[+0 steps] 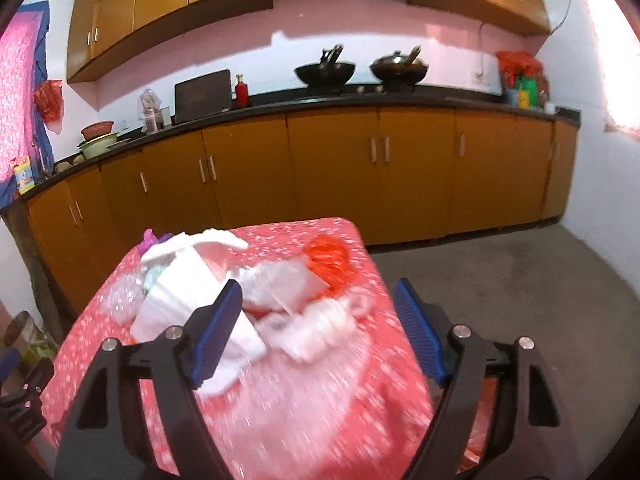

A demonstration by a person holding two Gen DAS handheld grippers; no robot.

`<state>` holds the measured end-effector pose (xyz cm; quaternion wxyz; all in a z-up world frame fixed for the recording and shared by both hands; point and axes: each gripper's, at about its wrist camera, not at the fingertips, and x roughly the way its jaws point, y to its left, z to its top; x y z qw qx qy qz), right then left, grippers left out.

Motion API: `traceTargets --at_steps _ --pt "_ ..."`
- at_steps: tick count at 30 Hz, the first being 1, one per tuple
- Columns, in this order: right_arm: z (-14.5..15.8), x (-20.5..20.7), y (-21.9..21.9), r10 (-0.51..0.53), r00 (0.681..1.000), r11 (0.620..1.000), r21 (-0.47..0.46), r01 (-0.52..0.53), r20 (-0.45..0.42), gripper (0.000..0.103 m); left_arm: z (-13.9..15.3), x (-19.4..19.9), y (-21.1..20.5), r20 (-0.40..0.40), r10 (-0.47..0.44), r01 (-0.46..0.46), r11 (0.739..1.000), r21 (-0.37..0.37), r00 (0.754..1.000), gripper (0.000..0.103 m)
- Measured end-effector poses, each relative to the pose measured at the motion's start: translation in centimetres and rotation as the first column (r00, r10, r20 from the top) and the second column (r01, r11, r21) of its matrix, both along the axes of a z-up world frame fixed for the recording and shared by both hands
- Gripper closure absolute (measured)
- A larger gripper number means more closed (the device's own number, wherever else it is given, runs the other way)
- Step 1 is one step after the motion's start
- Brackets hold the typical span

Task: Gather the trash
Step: 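Reach the left tool to the bubble wrap while the right tool grasps clear plastic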

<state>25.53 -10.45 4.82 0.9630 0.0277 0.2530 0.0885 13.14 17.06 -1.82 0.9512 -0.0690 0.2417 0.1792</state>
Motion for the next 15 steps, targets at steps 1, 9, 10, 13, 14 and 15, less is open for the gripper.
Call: traceTargets --at_steps 1,9,10,13,14,15 --pt "-0.2 0.9 0.4 0.004 1.0 1.0 0.001 -0.004 -0.006 0.027 0.0 0.6 0.7 0.002 0.01 -0.01 1.0 -0.003 1.0 0.004" --pt "-3.0 6.6 4.5 0.031 0.997 0.996 -0.084 -0.036 -0.064 0.028 -0.7 5.5 4.1 -0.02 0.037 -0.037 0.999 0.025 0.999 0.004" --pt "-3.3 7.0 4.7 0.031 0.997 0.995 -0.091 -0.037 -0.071 0.03 -0.9 6.1 4.3 -0.03 0.041 -0.04 0.999 0.036 0.999 0.004" --pt "-3.8 7.8 5.2 0.023 0.997 0.995 -0.098 -0.03 -0.071 0.032 -1.1 7.3 4.7 -0.041 0.05 -0.048 0.996 0.069 0.998 0.004" --pt "-3.9 7.9 5.2 0.019 0.997 0.995 -0.097 -0.025 -0.07 0.032 -1.1 7.8 4.8 -0.045 0.05 -0.047 0.996 0.079 0.998 0.004" --pt "-3.9 8.0 5.1 0.021 0.997 0.995 -0.092 -0.028 -0.075 0.032 -1.1 8.1 4.8 -0.048 0.048 -0.043 0.995 0.086 0.998 0.004"
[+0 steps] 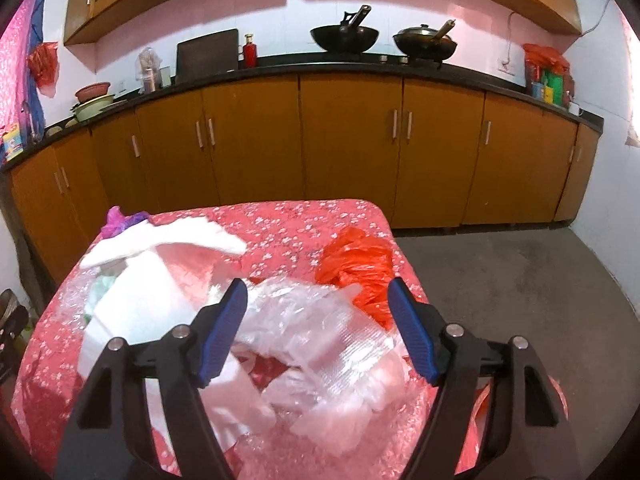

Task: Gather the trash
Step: 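Reach the left tool to the bubble wrap while the right tool grasps clear plastic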

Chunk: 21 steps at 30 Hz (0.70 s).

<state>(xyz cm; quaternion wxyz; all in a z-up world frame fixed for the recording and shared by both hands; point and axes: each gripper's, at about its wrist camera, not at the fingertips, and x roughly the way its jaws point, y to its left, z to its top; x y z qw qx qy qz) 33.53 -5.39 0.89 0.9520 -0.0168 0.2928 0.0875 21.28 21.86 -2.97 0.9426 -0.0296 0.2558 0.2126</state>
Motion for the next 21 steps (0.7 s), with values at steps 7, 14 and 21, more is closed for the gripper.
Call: traceTargets --at_steps 7,14,21 --pt "-2.3 0.7 0.7 0.066 0.992 0.998 0.001 -0.066 -0.109 0.082 -0.6 2.6 -0.2 -0.036 -0.027 0.029 0.999 0.034 0.999 0.006" --pt "-1.8 -0.3 -0.4 0.073 0.995 0.995 0.068 -0.068 -0.074 0.097 -1.9 4.7 0.7 -0.103 -0.024 0.023 1.0 -0.02 0.994 0.018" --pt "-1.0 -0.9 -1.0 0.067 0.996 0.994 0.086 -0.062 -0.054 0.097 -3.2 6.6 0.8 -0.166 -0.06 0.047 0.996 -0.079 0.984 0.039"
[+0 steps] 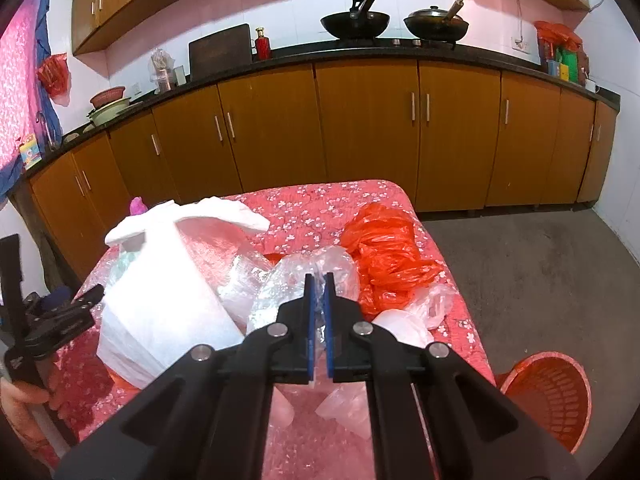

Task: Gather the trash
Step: 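Reach the left tool to the bubble wrap while the right tool grasps clear plastic, then close the left tool on the bubble wrap and lift it off the table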

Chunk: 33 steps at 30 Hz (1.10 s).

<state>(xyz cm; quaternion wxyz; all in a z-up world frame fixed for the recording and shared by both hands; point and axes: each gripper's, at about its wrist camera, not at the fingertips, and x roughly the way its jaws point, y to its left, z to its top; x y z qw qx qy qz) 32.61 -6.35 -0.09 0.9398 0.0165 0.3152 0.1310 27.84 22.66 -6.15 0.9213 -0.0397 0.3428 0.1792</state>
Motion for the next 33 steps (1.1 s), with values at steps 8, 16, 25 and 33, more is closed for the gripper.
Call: traceTargets --at_steps 8,16,25,33 --pt "0.3 -0.6 -1.0 -0.001 1.0 1.0 0.016 0.001 0.007 0.097 0.2 -0.9 -0.7 -0.014 -0.053 0.053 0.999 -0.009 0.998 0.092" --pt "1.1 -1.4 -1.4 -0.011 0.999 1.0 0.027 0.01 0.033 0.098 2.5 -2.8 -1.3 0.048 -0.078 0.077 0.997 0.03 0.996 0.095" --pt "2.2 -3.0 -1.7 -0.003 0.998 1.0 0.022 0.002 0.066 0.098 4.5 -4.4 -2.4 0.104 -0.136 0.132 0.99 0.04 0.985 0.096" --pt "3.9 -4.2 -2.8 -0.02 0.995 0.999 0.033 0.017 0.102 0.098 6.5 -6.3 -2.4 0.151 -0.137 0.132 0.99 0.043 0.979 0.096"
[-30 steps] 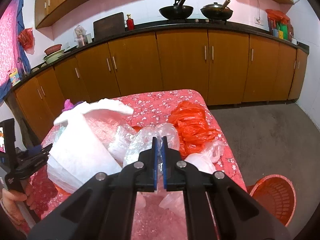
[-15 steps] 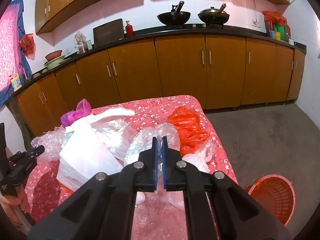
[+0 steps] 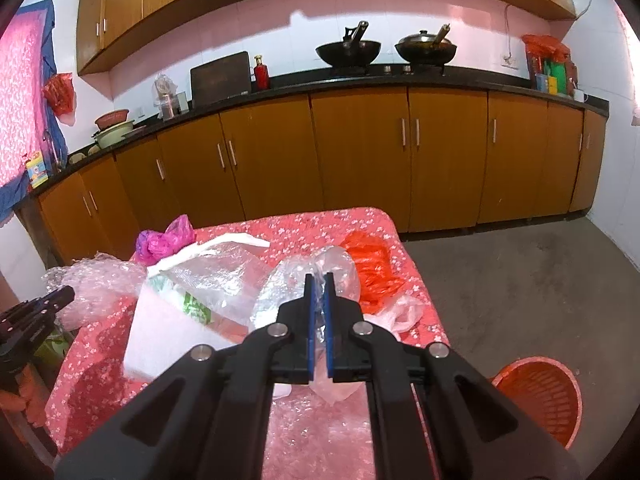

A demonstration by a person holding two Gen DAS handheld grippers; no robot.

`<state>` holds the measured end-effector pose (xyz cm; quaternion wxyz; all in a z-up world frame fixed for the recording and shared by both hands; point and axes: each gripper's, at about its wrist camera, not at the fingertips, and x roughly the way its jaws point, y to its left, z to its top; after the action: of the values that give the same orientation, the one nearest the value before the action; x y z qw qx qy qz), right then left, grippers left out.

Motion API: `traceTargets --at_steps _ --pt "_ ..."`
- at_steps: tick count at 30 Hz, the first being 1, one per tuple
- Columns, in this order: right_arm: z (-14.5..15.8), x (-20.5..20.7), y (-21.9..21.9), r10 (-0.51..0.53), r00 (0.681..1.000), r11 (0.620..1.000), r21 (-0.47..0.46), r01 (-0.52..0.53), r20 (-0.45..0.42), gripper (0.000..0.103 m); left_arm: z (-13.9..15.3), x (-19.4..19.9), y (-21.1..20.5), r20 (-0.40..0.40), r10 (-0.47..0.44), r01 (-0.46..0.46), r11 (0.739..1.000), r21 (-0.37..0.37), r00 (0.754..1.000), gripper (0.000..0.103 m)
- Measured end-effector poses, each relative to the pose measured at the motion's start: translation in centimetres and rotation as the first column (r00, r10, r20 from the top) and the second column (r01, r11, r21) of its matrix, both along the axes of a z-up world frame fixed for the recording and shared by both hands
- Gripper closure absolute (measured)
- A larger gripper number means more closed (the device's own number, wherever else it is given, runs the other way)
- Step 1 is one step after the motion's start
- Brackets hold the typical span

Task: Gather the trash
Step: 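Close the left tool on the bubble wrap and lift it off the table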

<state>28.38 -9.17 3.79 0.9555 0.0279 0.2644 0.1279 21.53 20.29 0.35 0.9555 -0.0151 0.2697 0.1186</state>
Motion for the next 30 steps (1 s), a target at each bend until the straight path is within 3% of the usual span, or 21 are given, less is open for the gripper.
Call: traceTargets --at_steps 13,24,30 --pt "3.5 -2.7 -4.1 -0.056 0.995 0.997 0.05 0.052 0.081 0.098 5.0 -2.2 -3.0 0.109 -0.024 0.02 0.999 0.037 0.994 0.096" --pt "3.7 -4.2 -12.7 -0.214 0.971 0.976 0.05 0.21 0.102 0.098 7.6 -2.4 -11.3 0.154 -0.196 0.194 0.981 0.028 0.969 0.096" --pt "1.1 -5.2 -20.9 -0.372 0.926 0.928 0.005 0.373 0.067 0.098 6.6 -1.4 -19.2 0.142 -0.355 0.359 0.933 0.001 0.924 0.096"
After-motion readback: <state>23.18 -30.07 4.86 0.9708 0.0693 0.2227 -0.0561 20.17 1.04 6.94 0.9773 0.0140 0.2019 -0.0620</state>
